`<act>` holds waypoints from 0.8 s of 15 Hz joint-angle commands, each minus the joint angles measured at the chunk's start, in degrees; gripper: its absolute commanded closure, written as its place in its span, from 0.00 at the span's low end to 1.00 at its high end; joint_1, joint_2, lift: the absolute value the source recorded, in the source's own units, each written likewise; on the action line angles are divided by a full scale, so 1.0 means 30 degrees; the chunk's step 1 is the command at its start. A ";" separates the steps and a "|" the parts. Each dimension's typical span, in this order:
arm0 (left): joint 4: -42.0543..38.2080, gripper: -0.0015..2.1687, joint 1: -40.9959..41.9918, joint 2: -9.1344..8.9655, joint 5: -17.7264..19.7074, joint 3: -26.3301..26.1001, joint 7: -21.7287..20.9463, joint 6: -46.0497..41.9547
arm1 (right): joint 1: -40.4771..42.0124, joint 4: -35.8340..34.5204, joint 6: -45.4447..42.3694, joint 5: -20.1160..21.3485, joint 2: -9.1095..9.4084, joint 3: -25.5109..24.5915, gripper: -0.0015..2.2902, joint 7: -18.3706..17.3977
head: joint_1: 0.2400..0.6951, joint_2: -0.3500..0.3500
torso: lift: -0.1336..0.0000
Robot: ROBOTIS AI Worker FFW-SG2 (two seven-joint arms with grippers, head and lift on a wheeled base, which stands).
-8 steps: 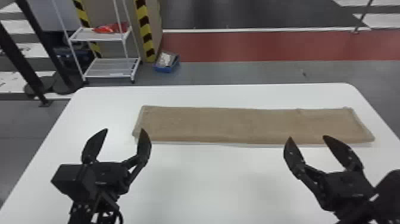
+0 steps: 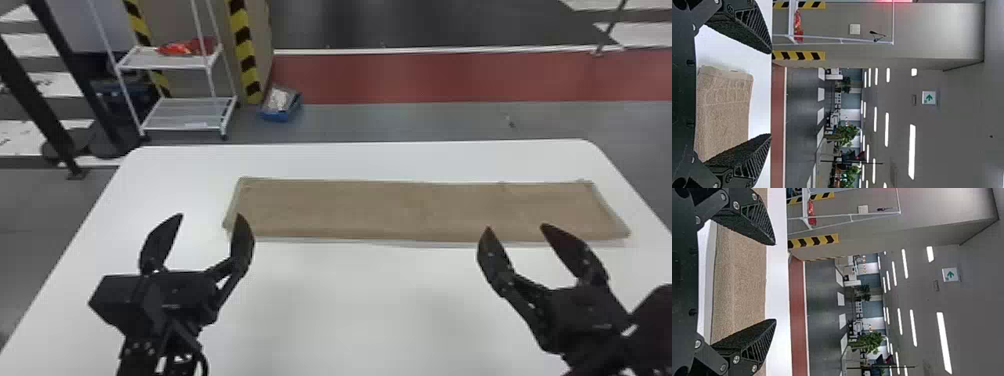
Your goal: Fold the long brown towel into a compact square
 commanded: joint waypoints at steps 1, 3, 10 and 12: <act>0.0004 0.07 -0.0025 0.0015 0.0006 -0.0029 -0.0061 0.0000 | -0.0029 0.0000 0.0002 0.0000 0.0017 -0.0025 0.09 0.0001 | 1.00 0.57 | 0.08; 0.0092 0.07 -0.0113 0.0015 0.0006 -0.0058 -0.0120 0.0059 | -0.0058 0.0029 0.0002 0.0000 0.0017 -0.0025 0.09 -0.0028 | 1.00 0.57 | 0.08; 0.3432 0.07 -0.3102 0.0074 -0.0257 -0.1347 -0.0325 0.0059 | -0.0820 0.1172 -0.0115 0.0000 0.0017 -0.0171 0.09 -0.0116 | 1.00 0.53 | 0.08; 0.4077 0.07 -0.4391 0.0044 -0.0199 -0.1464 -0.0325 0.1348 | -0.0996 0.1377 -0.0115 -0.0029 0.0017 -0.0171 0.09 -0.0116 | 1.00 0.50 | 0.08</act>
